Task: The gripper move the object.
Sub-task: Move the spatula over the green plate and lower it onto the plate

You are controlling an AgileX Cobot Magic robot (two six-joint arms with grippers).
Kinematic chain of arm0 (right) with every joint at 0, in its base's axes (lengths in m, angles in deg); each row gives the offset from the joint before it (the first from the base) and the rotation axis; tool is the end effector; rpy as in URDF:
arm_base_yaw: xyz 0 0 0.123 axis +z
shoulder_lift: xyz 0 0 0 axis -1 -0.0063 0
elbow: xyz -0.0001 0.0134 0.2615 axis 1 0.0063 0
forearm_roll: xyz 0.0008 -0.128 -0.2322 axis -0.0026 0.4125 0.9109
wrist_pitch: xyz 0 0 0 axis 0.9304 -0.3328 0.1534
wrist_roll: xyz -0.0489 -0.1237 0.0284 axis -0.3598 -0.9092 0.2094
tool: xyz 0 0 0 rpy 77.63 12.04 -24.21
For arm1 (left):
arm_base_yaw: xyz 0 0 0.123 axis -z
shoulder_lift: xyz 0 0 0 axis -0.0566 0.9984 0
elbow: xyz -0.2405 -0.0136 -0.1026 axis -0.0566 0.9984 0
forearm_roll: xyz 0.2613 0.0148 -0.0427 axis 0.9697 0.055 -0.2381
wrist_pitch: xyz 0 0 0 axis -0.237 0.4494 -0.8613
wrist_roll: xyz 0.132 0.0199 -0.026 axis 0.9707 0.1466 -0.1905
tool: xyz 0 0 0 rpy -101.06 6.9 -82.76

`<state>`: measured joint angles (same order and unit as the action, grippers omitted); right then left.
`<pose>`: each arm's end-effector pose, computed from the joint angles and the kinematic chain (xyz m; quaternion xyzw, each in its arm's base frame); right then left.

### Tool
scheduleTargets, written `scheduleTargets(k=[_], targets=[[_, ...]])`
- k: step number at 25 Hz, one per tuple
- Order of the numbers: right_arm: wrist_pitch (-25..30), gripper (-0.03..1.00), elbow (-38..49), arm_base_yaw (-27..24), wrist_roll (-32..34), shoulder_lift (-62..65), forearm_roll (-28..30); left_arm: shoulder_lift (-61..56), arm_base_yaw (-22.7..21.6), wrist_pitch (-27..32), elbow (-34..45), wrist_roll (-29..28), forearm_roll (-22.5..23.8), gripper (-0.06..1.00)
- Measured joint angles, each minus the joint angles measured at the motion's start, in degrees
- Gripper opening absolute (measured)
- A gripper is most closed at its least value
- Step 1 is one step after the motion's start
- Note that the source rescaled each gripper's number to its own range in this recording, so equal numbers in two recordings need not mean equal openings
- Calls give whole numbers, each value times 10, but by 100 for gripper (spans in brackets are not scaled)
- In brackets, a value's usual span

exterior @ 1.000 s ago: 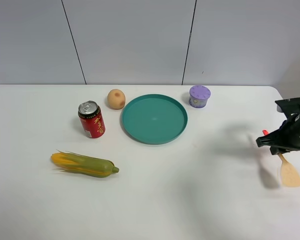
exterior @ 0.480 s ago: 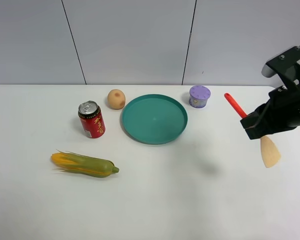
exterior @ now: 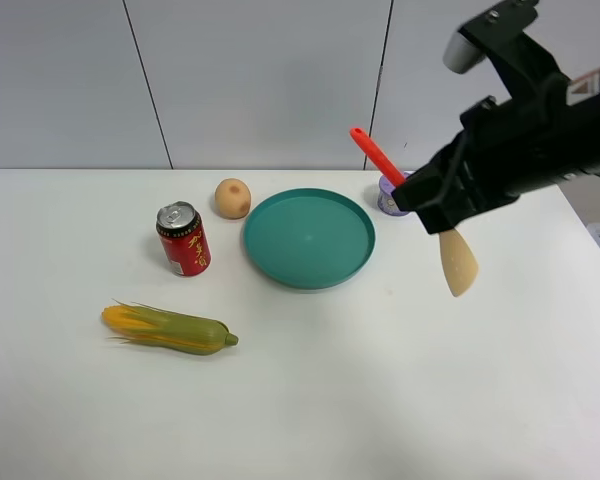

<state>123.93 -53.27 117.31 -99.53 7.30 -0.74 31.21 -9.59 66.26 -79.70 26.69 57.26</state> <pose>0.2552 0.1752 0.2818 -0.3771 0.8436 0.1674 0.3437 0.0692 0.0048 0.2693 -0.0554 0.8436 0.0377 0.5327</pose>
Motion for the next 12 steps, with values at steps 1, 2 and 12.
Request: scheduleTargets(k=[1, 2, 12], targets=[[0, 0, 0, 0, 0, 0, 0, 0, 0, 0, 0, 0, 0, 100], [0, 0, -22, 4, 11, -25, 8, 0, 0, 0, 0, 0, 0, 100], [25, 0, -324, 38, 169, -360, 194, 0, 0, 0, 0, 0, 0, 100]])
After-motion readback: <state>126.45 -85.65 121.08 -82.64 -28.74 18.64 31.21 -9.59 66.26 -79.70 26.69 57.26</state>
